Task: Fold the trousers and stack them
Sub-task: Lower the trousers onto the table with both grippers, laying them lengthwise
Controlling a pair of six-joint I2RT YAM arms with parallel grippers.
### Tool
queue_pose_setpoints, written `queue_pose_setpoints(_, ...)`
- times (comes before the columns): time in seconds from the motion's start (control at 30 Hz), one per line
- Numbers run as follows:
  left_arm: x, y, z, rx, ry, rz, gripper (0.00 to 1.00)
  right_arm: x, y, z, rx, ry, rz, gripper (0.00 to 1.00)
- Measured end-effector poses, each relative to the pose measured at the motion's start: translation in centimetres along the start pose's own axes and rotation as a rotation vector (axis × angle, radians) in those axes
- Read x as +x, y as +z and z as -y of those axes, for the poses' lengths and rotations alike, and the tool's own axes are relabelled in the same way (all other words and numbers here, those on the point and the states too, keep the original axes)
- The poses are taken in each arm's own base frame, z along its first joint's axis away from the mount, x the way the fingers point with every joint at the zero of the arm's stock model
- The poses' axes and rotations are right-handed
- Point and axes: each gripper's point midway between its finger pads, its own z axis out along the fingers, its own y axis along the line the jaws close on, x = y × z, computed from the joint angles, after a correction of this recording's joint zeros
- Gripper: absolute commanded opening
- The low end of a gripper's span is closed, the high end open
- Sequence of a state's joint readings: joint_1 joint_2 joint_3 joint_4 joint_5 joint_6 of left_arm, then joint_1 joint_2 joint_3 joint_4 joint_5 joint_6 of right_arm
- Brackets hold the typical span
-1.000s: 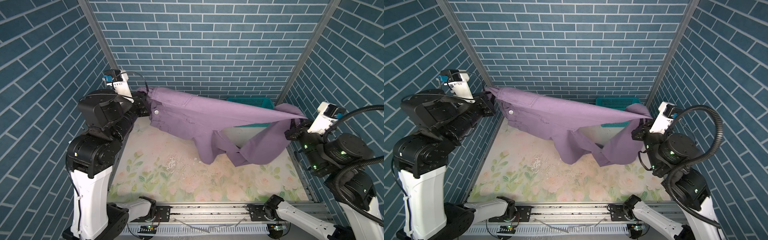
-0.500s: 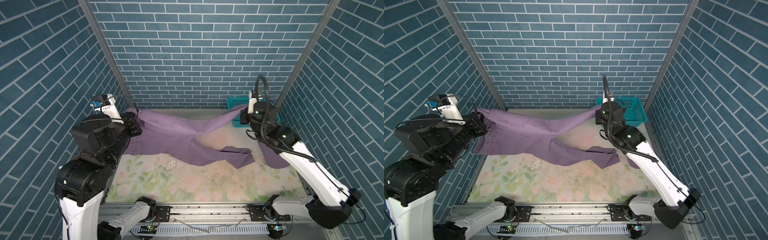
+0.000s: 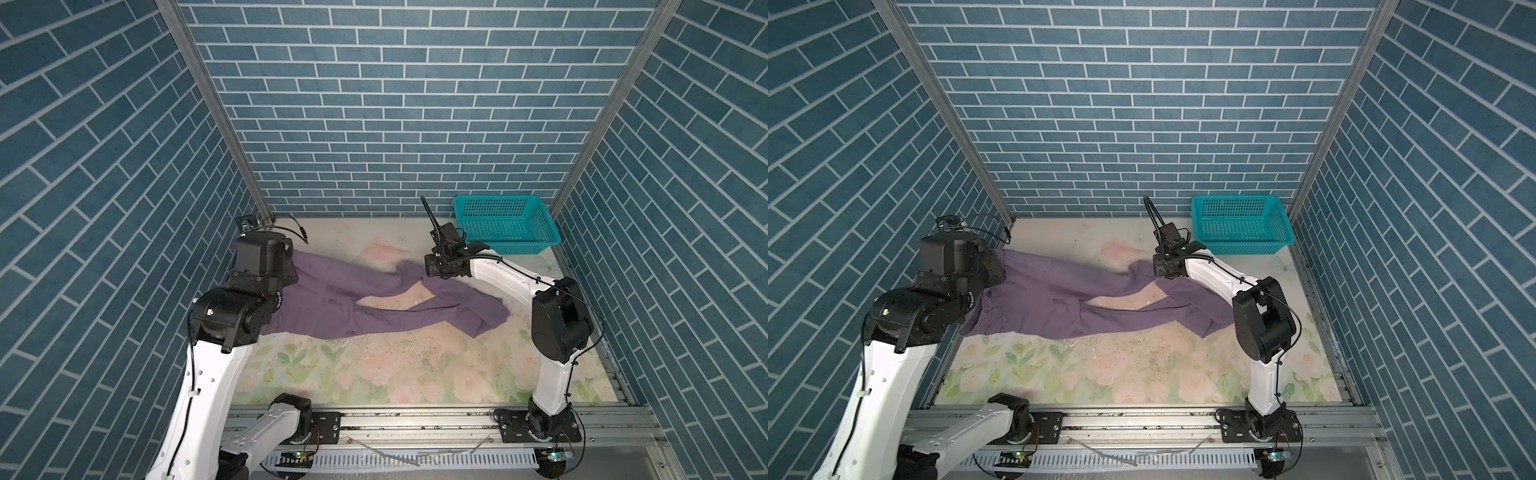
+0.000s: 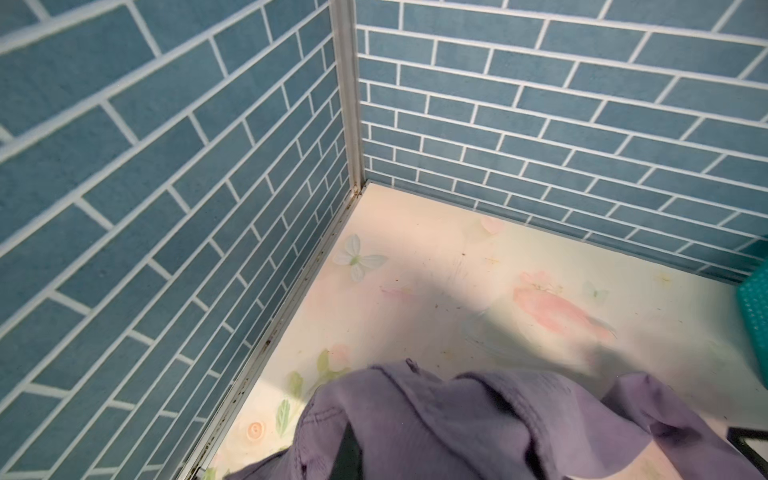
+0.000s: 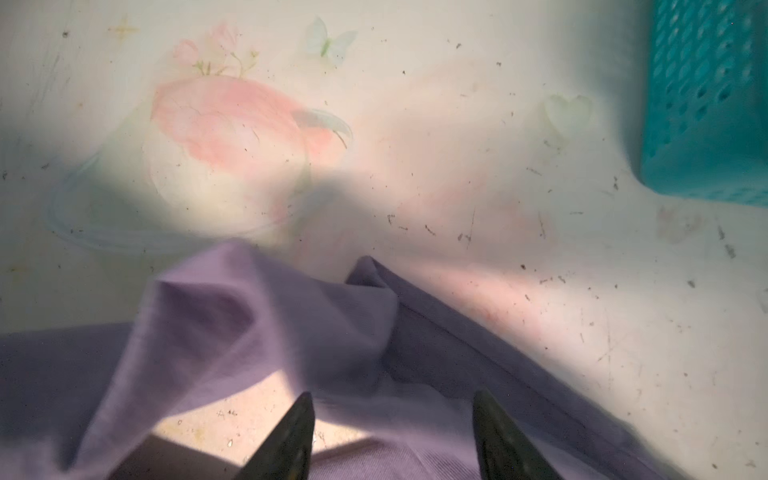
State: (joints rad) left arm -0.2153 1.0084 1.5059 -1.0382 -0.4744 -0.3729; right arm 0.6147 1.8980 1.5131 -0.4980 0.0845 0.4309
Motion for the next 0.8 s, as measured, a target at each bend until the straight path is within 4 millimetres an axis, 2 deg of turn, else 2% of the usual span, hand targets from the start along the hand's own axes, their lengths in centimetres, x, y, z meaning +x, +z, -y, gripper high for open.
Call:
queue_pose_setpoints(0.1,0.6,1.3,-0.8,-0.035,-0.029,-0.026,0.0,1.3,-1.5,1.7,0.008,0.039,-0.015,0.65)
queue_pose_setpoints(0.27,2.9,4.8,-0.9,-0.059,-0.07,-0.114,0.0,4.1,-6.6,7.1,0.068,0.15,-0.017,0.63)
queue_pose_setpoints(0.37,4.2,6.9,-0.5,-0.057,-0.089,-0.166,0.0,6.6,-9.4,10.3,0.104,0.239,-0.01,0.53)
queue_pose_setpoints(0.47,4.6,8.4,0.0,-0.05,-0.11,-0.19,0.0,9.8,-11.2,12.0,0.124,0.318,-0.03,0.4)
queue_pose_setpoints(0.57,4.5,9.4,0.5,-0.035,-0.137,-0.191,0.0,13.0,-11.7,12.4,0.124,0.375,-0.069,0.39)
queue_pose_setpoints(0.73,4.1,10.6,1.0,-0.003,-0.187,-0.196,0.0,17.9,-10.3,12.7,0.126,0.453,-0.175,0.54)
queue_pose_setpoints(0.8,4.2,10.9,1.1,0.005,-0.2,-0.199,0.0,18.8,-9.8,12.7,0.129,0.466,-0.203,0.55)
